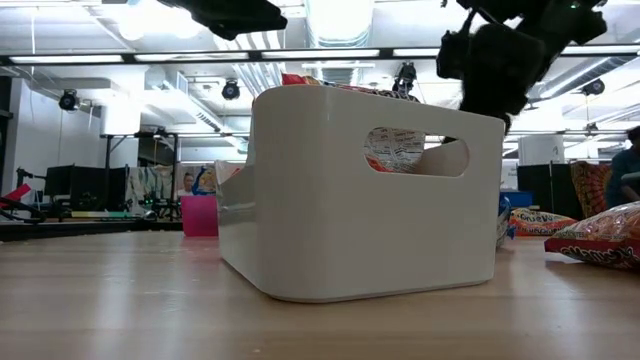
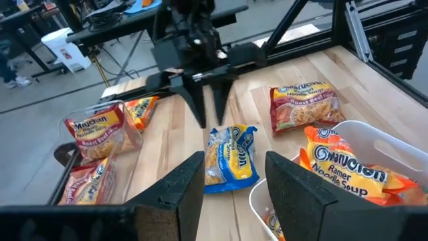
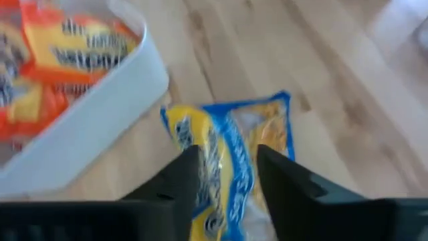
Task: Sort Maruchan noodles
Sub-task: Put the blue noodle pack into the red bin
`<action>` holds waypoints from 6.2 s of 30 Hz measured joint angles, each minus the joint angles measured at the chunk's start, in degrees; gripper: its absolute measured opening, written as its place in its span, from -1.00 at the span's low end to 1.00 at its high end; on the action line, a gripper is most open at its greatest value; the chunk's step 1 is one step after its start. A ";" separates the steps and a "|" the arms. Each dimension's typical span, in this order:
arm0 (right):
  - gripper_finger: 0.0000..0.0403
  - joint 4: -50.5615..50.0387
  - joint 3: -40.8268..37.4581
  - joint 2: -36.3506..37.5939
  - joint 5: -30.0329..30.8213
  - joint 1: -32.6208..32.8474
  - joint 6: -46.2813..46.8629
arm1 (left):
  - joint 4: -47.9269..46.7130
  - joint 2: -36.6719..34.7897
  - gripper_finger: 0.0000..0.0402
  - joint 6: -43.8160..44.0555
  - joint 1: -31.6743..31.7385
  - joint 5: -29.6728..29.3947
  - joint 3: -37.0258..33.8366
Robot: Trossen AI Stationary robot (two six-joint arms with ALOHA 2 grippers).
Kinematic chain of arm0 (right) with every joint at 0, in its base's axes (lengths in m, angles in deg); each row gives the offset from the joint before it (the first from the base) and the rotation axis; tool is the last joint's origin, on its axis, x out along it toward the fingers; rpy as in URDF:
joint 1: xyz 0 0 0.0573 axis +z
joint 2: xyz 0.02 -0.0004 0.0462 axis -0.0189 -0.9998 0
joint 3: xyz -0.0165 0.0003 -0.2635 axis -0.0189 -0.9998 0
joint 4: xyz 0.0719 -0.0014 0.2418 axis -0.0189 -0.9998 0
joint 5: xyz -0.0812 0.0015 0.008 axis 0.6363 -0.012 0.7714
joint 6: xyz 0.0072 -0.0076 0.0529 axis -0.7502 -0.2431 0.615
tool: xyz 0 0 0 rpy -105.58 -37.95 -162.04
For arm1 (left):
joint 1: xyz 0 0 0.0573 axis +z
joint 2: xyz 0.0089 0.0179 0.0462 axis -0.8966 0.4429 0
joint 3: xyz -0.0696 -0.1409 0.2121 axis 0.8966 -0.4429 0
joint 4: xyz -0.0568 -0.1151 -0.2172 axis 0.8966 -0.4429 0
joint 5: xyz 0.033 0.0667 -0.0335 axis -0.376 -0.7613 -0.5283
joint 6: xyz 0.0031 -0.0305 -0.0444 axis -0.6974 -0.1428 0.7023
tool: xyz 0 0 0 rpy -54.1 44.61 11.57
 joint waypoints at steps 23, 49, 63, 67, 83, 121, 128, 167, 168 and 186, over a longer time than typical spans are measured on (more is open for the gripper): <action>-0.03 0.01 0.20 -17.55 1.49 4.32 1.65 | 0.17 0.00 -0.30 0.25 -0.01 -0.01 0.00; -0.96 12.47 -0.04 0.89 8.80 -0.84 -8.46 | 5.01 0.10 -0.30 0.68 -0.01 -0.01 0.00; -0.96 34.44 -0.02 -6.06 -10.46 -6.81 -12.62 | 12.03 1.93 0.23 -2.08 -0.01 0.06 0.01; -0.96 36.50 -0.02 -8.02 -10.98 -7.40 -12.23 | 16.16 6.78 0.42 -5.55 0.01 0.10 0.02; -0.96 36.90 -0.02 -8.98 -12.06 -7.59 -11.17 | 25.48 19.02 0.23 -8.14 2.52 -4.54 0.02; 0.12 38.18 0.04 -4.88 -8.23 -7.70 -7.98 | 24.87 16.74 -0.63 -8.03 2.46 -9.41 0.02; 0.12 38.72 0.08 -3.07 -5.15 -7.70 -6.93 | 21.08 11.82 -0.63 -5.04 2.44 -13.86 0.00; 0.12 39.62 0.02 -2.21 -0.70 -7.68 -6.86 | -21.37 -0.46 -0.63 13.91 35.77 -20.14 -0.55; 0.12 39.63 0.02 -2.21 -0.70 -7.68 -6.60 | -21.72 0.31 -0.63 12.89 36.55 -19.21 -0.55; 0.12 39.87 0.02 -2.97 -0.76 -7.55 -6.31 | -19.23 12.51 -0.63 4.61 37.45 -10.26 -0.55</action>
